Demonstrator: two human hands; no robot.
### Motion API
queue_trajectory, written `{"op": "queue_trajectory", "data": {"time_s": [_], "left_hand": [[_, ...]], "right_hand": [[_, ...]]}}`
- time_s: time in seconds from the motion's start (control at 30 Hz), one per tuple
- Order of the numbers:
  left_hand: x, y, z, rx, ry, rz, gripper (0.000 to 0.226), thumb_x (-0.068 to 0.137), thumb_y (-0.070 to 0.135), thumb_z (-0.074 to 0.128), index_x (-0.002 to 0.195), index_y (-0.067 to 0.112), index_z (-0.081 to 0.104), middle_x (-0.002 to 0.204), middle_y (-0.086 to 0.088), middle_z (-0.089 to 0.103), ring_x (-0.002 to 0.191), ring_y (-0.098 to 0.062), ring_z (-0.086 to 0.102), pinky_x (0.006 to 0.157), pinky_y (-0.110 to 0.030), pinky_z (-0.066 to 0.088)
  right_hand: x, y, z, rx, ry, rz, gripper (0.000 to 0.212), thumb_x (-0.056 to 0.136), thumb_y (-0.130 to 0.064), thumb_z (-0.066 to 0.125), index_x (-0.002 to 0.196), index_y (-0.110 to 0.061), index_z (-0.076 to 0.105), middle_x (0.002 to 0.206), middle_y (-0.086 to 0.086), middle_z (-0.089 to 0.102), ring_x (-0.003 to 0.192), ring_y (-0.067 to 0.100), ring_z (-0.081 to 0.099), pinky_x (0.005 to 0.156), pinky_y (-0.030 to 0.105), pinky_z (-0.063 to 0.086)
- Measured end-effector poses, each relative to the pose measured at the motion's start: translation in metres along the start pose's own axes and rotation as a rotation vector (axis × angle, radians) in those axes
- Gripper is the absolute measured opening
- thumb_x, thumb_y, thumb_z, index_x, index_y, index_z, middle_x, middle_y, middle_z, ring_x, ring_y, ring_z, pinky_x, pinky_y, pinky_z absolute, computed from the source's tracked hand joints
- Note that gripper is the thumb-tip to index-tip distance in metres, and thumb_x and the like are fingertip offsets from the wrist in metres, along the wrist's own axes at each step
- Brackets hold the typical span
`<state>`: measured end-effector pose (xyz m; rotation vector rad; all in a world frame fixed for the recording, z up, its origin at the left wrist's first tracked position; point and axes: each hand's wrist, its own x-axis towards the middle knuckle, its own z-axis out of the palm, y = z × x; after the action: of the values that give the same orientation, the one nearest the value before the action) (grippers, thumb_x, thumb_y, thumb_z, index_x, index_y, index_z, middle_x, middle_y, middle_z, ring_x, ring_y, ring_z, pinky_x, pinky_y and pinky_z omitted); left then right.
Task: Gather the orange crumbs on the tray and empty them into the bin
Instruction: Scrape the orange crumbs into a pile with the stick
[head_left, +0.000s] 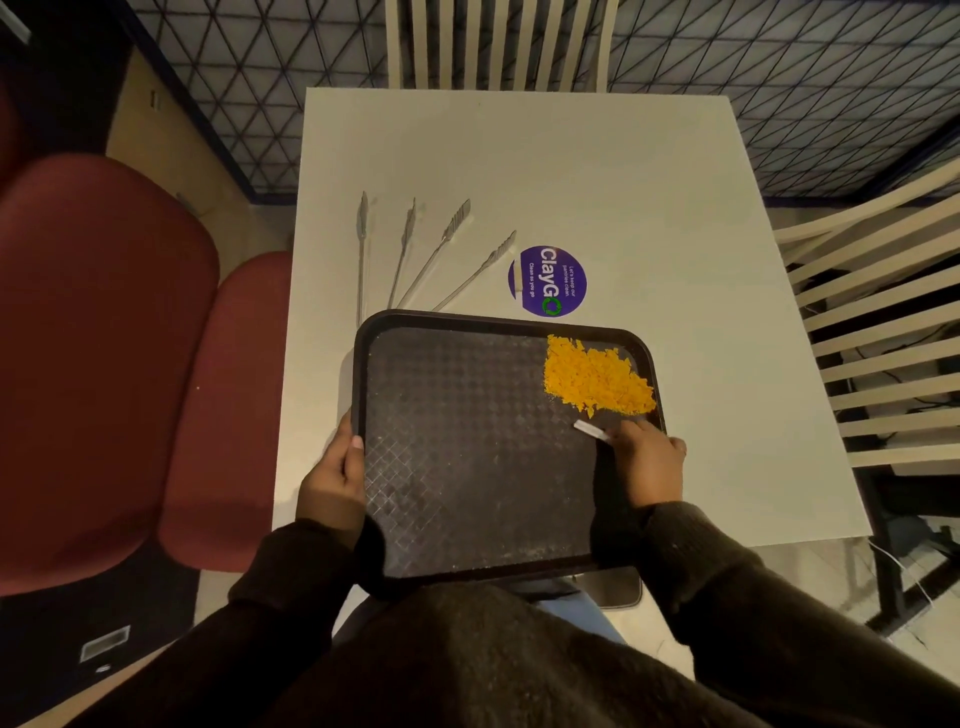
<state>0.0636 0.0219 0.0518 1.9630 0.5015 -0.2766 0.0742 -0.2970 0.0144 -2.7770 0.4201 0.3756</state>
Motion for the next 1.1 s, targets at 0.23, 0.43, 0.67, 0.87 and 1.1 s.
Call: {"op": "queue_trajectory", "data": {"time_s": [0.23, 0.43, 0.67, 0.87, 1.1], "left_hand": [[0.002, -0.003, -0.002, 0.046, -0.009, -0.003, 0.042, 0.098, 0.025, 0.029, 0.140, 0.023, 0.035, 0.139, -0.006, 0.049, 0.122, -0.019, 0.045, 0.100, -0.022, 0.029], [0.003, -0.005, -0.002, 0.090, -0.003, 0.028, 0.042, 0.098, 0.024, 0.030, 0.140, 0.024, 0.034, 0.141, -0.005, 0.046, 0.123, -0.017, 0.043, 0.099, -0.021, 0.026], [0.008, -0.011, -0.002, 0.092, -0.015, 0.024, 0.042, 0.098, 0.030, 0.027, 0.139, 0.027, 0.034, 0.137, -0.005, 0.050, 0.125, -0.027, 0.046, 0.099, -0.027, 0.031], [0.005, -0.029, 0.003, -0.012, -0.010, -0.058, 0.040, 0.097, 0.036, 0.029, 0.119, 0.015, 0.054, 0.109, -0.011, 0.063, 0.108, -0.032, 0.056, 0.098, -0.043, 0.044], [-0.013, -0.026, 0.014, -0.088, -0.014, -0.152, 0.025, 0.095, 0.030, 0.039, 0.108, 0.016, 0.055, 0.092, 0.004, 0.059, 0.092, -0.017, 0.052, 0.079, -0.027, 0.039]], "right_hand": [[0.002, -0.016, 0.014, 0.042, 0.040, -0.020, 0.012, 0.091, -0.010, 0.054, 0.095, -0.014, 0.065, 0.086, 0.004, 0.059, 0.089, 0.029, 0.057, 0.097, 0.051, 0.033], [0.040, -0.010, 0.011, 0.032, 0.057, 0.062, 0.016, 0.094, -0.014, 0.048, 0.095, -0.014, 0.064, 0.091, 0.009, 0.062, 0.087, 0.032, 0.056, 0.097, 0.049, 0.032], [0.010, -0.023, 0.002, 0.068, 0.049, 0.064, 0.016, 0.094, -0.013, 0.048, 0.099, -0.012, 0.064, 0.096, 0.009, 0.064, 0.094, 0.030, 0.056, 0.099, 0.051, 0.031], [-0.019, -0.029, 0.008, 0.057, 0.021, 0.079, 0.014, 0.092, -0.019, 0.051, 0.091, -0.010, 0.062, 0.090, 0.007, 0.060, 0.088, 0.027, 0.056, 0.099, 0.050, 0.032], [-0.013, -0.016, 0.018, 0.048, 0.054, 0.067, 0.019, 0.094, -0.022, 0.047, 0.095, -0.012, 0.063, 0.093, 0.008, 0.060, 0.090, 0.029, 0.057, 0.095, 0.048, 0.034]]}}
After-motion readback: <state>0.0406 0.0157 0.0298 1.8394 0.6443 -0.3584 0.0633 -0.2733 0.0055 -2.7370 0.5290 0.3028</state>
